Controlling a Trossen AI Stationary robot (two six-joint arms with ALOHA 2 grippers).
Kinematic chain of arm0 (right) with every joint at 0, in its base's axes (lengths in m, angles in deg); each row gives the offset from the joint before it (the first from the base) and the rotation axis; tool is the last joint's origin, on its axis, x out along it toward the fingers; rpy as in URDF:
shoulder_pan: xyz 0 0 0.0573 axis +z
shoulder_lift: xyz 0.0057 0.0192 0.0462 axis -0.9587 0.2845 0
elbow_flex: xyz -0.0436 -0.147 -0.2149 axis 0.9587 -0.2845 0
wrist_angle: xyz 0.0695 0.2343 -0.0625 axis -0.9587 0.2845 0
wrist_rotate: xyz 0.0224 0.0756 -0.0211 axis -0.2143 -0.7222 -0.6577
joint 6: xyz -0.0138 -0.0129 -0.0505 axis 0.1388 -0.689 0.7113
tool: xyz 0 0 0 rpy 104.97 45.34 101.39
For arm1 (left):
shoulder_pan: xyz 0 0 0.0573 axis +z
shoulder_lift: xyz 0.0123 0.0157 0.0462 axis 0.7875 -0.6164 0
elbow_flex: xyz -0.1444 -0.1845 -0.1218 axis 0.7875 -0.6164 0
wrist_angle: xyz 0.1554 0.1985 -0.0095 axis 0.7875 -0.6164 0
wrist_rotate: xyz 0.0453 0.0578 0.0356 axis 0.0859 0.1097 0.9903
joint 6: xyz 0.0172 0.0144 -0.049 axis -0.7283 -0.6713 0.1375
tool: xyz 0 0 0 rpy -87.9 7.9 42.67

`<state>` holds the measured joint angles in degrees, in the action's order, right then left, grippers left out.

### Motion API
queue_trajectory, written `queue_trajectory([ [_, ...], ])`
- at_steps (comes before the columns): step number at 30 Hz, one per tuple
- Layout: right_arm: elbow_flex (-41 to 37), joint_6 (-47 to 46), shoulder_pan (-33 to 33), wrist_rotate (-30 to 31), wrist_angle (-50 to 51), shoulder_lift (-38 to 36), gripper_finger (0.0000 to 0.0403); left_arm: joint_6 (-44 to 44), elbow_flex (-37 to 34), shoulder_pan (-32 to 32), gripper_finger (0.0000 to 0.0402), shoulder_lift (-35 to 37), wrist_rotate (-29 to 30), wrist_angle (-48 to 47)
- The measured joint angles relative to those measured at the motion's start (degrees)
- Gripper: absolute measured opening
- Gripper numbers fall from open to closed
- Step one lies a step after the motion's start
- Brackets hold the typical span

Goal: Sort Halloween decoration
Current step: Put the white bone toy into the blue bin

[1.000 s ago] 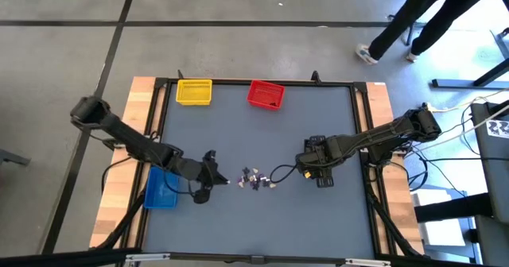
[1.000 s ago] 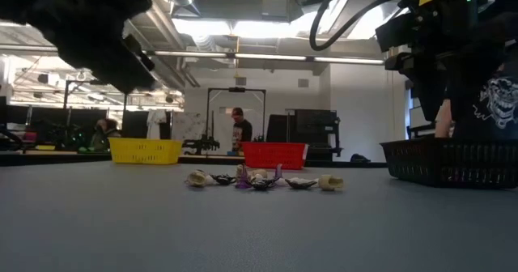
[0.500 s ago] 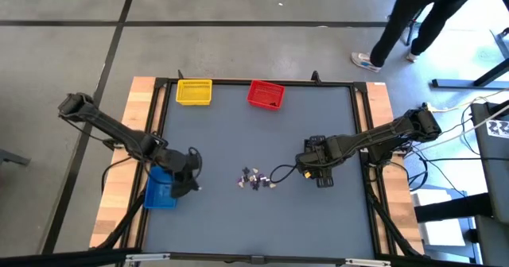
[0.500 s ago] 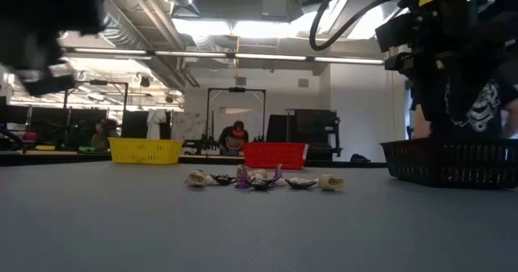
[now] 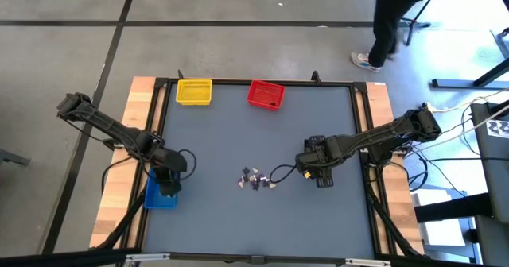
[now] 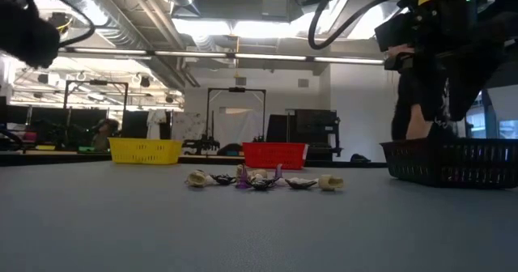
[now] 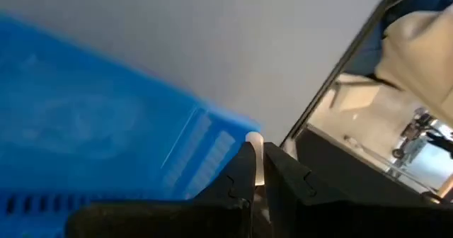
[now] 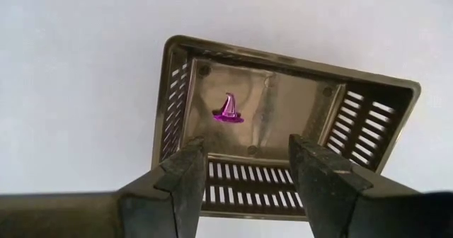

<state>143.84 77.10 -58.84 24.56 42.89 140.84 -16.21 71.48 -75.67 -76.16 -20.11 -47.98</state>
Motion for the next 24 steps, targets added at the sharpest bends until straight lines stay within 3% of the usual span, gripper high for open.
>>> queue_trajectory([
  [4, 0.0, -0.01, 0.0, 0.01, -0.19, 0.0, 0.0198, 0.32, 0.0, 0.0, 0.0011, 0.0, -0.13, -4.38],
  [19, 0.0, -0.01, 0.0, 0.01, -0.67, 0.0, 0.0198, 14.99, 0.02, 0.0, 0.0012, -0.02, 1.09, -12.37],
  [24, 0.0, 0.01, 0.0, 0.01, -0.67, 0.0, 0.0198, 15.26, 0.02, 0.0, 0.0036, -0.04, 1.13, -12.38],
])
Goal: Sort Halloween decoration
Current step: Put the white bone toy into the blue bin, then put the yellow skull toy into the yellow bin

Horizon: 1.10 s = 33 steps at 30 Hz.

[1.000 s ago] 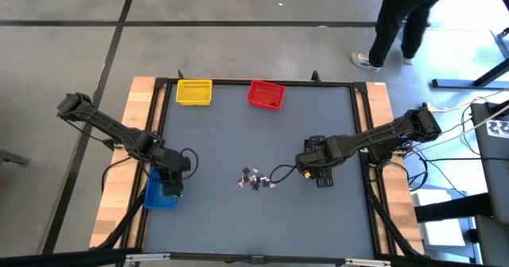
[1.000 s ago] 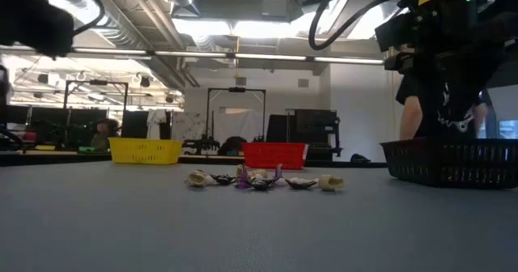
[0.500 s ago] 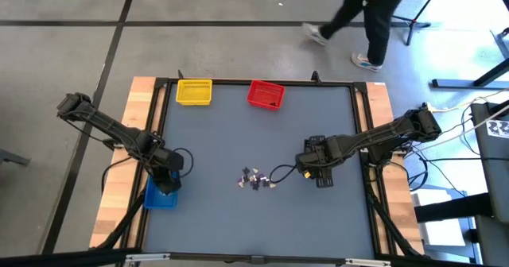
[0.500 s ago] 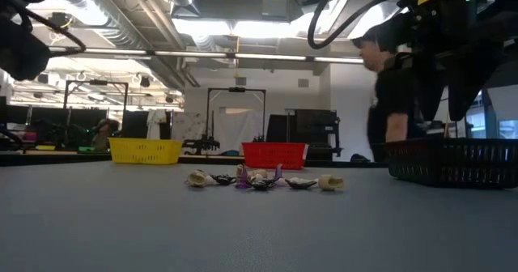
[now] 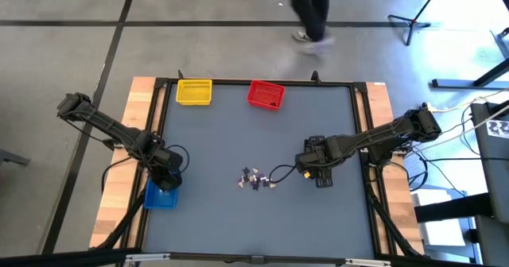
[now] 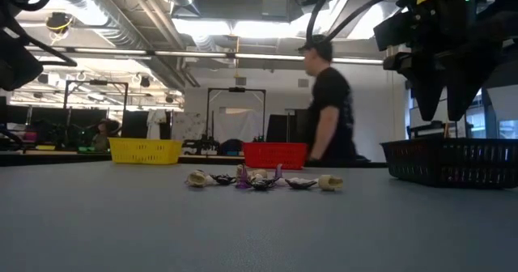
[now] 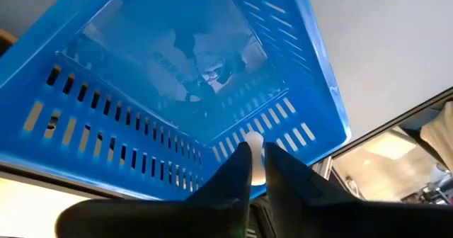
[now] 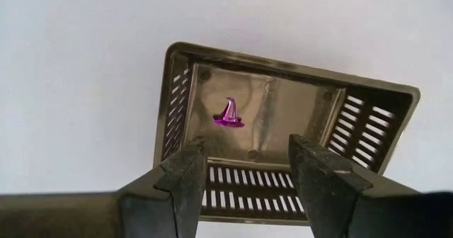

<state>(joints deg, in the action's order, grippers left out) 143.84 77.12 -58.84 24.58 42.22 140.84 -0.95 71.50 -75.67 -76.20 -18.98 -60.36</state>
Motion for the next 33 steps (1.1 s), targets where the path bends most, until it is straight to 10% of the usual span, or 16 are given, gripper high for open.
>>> queue_trajectory([
  [11, 0.0, 0.0, 0.0, 0.0, 0.0, 0.0, 0.0198, 2.69, 0.0, 0.0, 0.0115, 0.0, 0.53, -0.47],
  [33, 0.0, -0.01, 0.0, 0.0, -0.42, 0.0, 0.0198, -0.43, 0.0, 0.02, 0.0115, 4.01, 7.48, 11.04],
])
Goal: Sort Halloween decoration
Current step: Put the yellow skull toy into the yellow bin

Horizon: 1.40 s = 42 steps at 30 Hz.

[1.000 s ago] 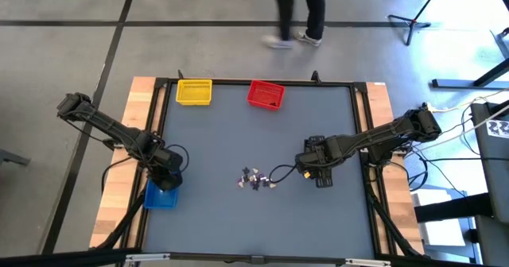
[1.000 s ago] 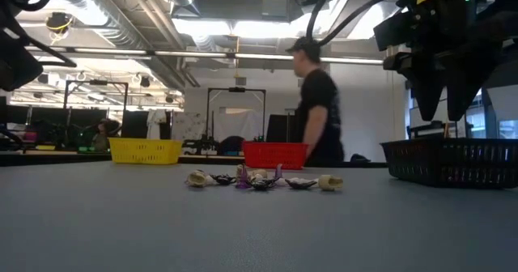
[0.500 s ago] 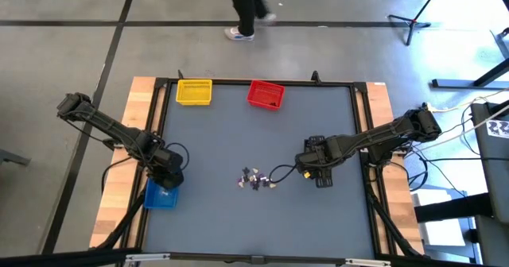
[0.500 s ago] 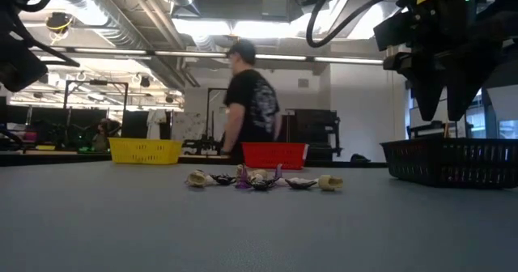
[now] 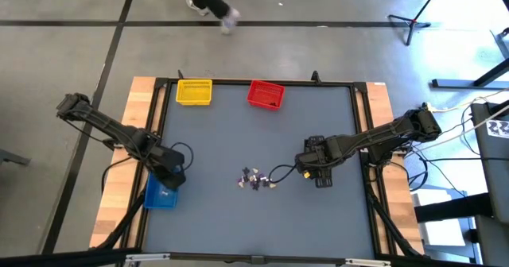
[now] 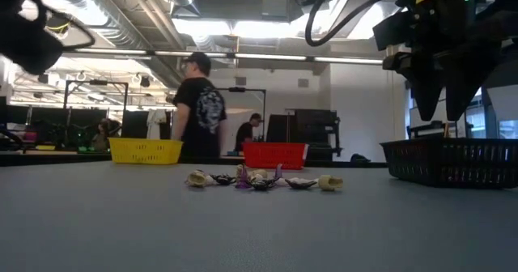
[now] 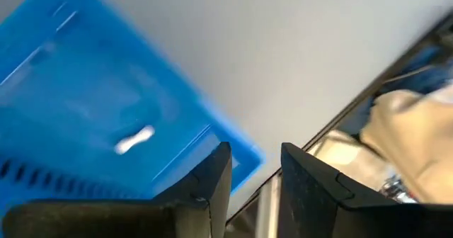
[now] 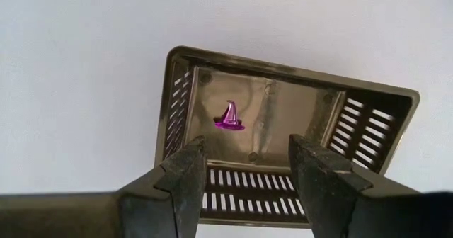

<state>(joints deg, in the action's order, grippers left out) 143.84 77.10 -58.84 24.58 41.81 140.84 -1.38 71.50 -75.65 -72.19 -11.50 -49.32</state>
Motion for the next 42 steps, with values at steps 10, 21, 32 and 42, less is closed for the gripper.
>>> queue_trajectory([
  [10, 0.0, 0.01, -0.01, 0.0, 0.02, 0.0, 0.0198, -4.26, 0.0, 0.0, 0.0115, 0.97, 12.41, 15.84],
  [21, 0.0, 0.01, -0.01, 0.0, 0.02, 0.0, 0.0198, -28.77, 0.0, 0.0, 0.0115, -0.82, 36.81, 38.78],
  [32, 0.0, 0.01, -0.01, 0.0, 0.02, 0.0, 0.0198, -43.66, 0.0, -0.32, 0.0115, -14.69, 41.2, 47.3],
  [42, 0.0, 0.01, -0.01, 0.0, -0.02, 0.0, 0.0198, -71.34, 0.0, -0.35, 0.0114, -31.11, 40.31, 69.17],
])
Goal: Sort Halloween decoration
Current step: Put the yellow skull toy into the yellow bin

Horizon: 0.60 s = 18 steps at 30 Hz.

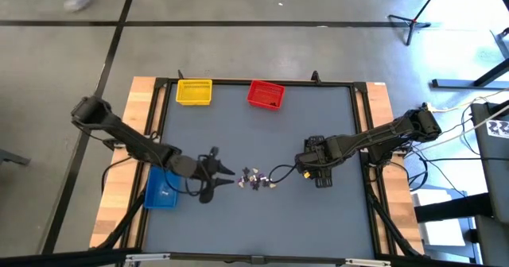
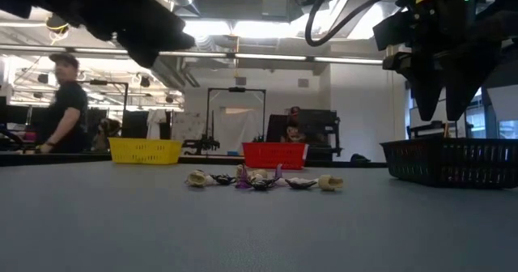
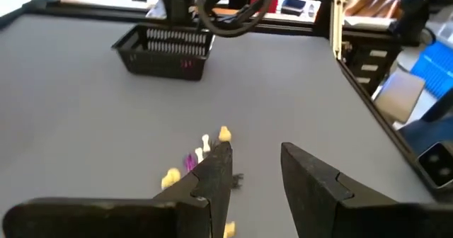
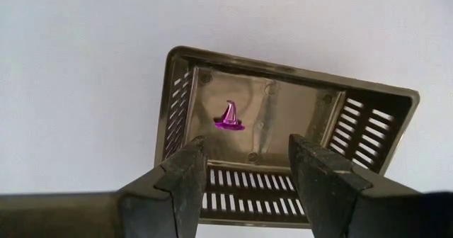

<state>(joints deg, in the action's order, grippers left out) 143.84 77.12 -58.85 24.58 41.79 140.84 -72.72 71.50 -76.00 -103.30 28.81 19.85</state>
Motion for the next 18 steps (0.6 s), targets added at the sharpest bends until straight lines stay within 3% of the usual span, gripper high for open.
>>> queue_trajectory([
  [9, 0.0, 0.0, 0.0, 0.0, -0.14, 0.0, 0.0198, -5.99, 0.74, 0.02, 0.0114, -10.74, -0.72, 14.05],
  [15, 0.0, -0.01, 0.0, 0.0, -0.6, 0.0, 0.0198, -11.36, 7.0, -0.01, 0.0114, -17.61, -1.36, 13.03],
  [18, 0.0, 0.0, -0.02, 0.0, -1.24, 0.0, 0.0198, -12.75, 10.36, -0.04, 0.0114, -20.15, -1.35, 8.16],
])
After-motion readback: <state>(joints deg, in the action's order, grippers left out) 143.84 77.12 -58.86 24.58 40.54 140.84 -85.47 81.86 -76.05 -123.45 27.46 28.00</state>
